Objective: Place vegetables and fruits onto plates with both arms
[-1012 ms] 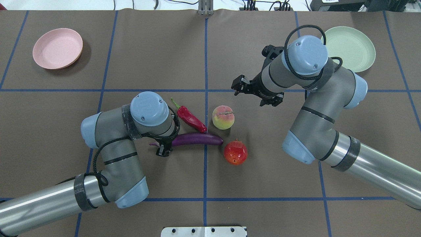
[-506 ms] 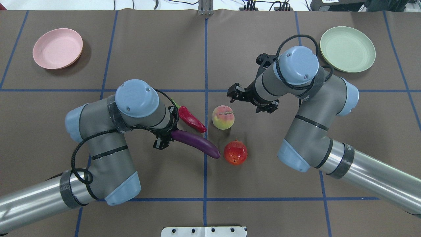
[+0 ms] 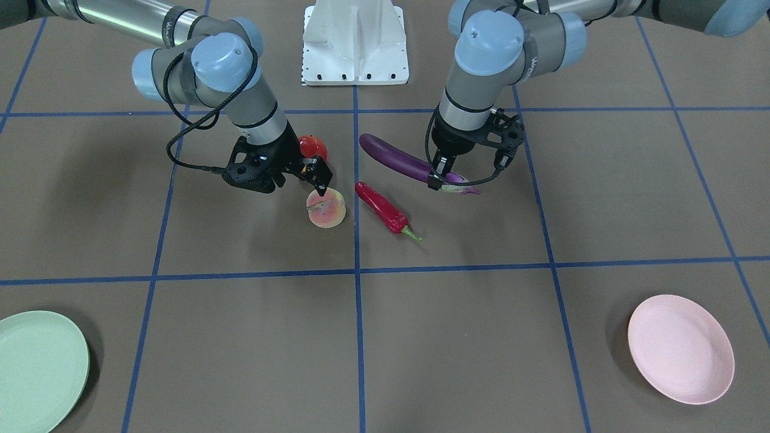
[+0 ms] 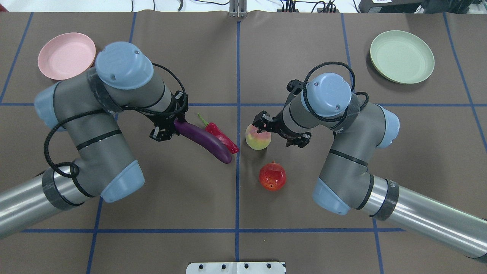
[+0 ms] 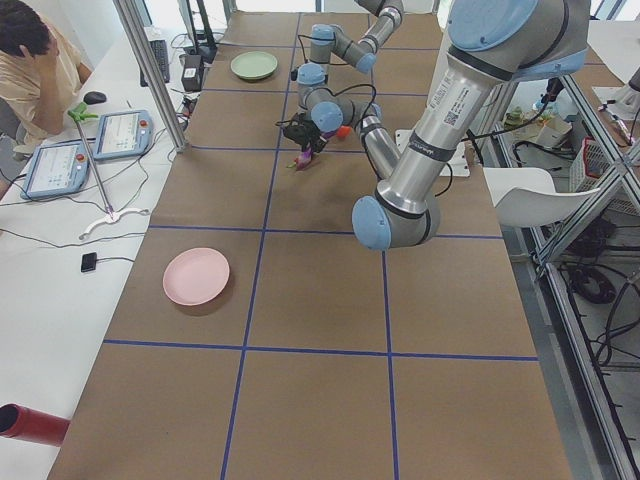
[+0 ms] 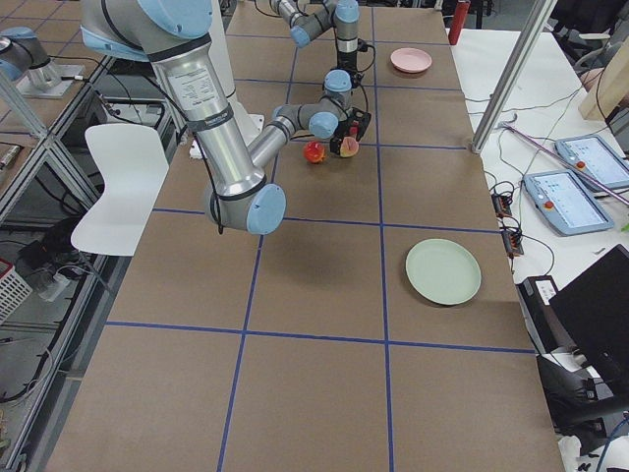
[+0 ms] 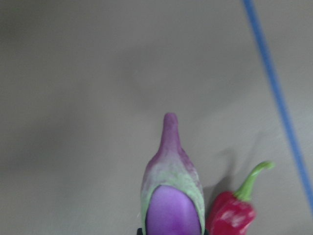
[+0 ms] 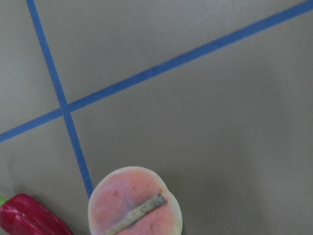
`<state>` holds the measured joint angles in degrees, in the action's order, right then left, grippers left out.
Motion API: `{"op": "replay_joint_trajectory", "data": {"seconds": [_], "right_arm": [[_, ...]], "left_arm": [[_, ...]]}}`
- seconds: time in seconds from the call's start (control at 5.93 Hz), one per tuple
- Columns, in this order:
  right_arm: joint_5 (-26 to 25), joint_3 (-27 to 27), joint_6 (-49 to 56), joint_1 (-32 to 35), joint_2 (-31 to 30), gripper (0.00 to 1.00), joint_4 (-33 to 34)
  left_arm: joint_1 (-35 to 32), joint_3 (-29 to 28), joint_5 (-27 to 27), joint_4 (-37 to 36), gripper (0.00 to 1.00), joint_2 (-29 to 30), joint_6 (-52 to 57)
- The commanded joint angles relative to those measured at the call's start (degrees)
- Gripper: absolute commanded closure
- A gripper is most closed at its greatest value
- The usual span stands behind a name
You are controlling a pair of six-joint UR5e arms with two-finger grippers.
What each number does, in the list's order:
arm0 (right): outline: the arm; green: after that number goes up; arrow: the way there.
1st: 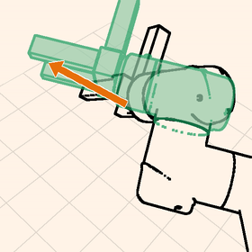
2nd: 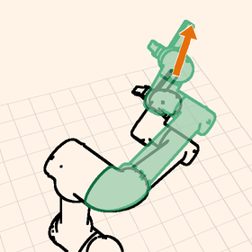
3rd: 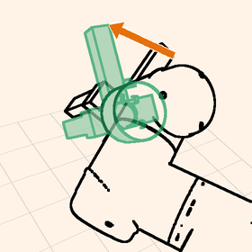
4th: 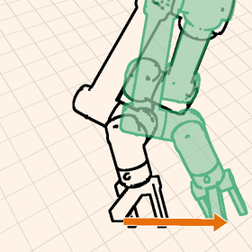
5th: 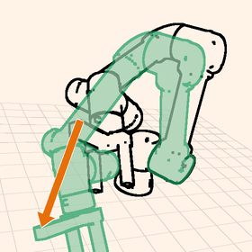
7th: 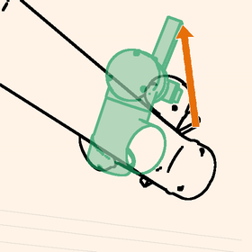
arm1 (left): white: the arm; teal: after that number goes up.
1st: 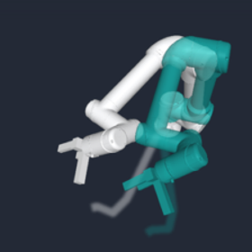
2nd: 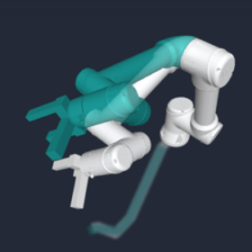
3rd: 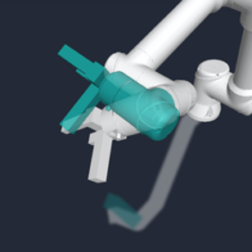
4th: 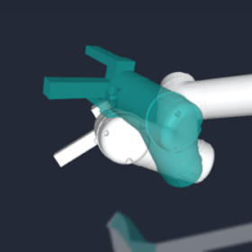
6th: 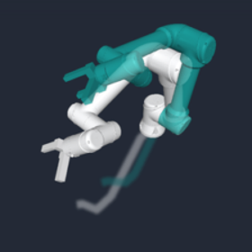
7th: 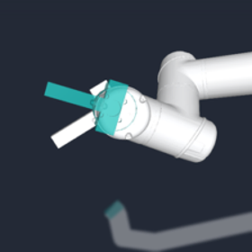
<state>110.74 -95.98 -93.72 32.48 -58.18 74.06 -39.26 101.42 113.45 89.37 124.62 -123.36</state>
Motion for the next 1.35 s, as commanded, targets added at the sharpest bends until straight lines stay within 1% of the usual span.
{"op": "replay_joint_trajectory", "data": {"seconds": [0.0,0.34,0.51,0.84,1.01,1.18], "right_arm": [[-1.13,2.01,-2.50,-0.40,2.00,0.00,-0.06],[-2.72,5.44,-4.78,-0.84,4.73,0.00,-1.28],[-4.38,7.46,-5.76,-1.10,4.57,0.00,-4.51],[-4.39,8.70,-5.85,-1.80,4.65,0.00,-4.63],[-4.48,8.71,-5.86,-1.89,4.74,0.04,-4.63],[-4.48,8.71,-5.86,-2.24,4.65,0.27,-4.72]], "left_arm": [[-4.84,-2.26,0.37,-1.03,1.00,-0.43,11.26],[-5.56,-2.63,0.37,-1.04,1.00,-0.34,12.35],[-5.65,-2.63,0.37,-1.04,1.00,-0.43,12.35],[-6.09,-2.89,0.19,-1.04,1.00,-0.43,12.62],[-6.26,-2.89,0.19,-1.04,1.00,-0.43,12.62],[-7.66,-2.89,0.45,-1.04,1.00,-0.43,12.70]]}}
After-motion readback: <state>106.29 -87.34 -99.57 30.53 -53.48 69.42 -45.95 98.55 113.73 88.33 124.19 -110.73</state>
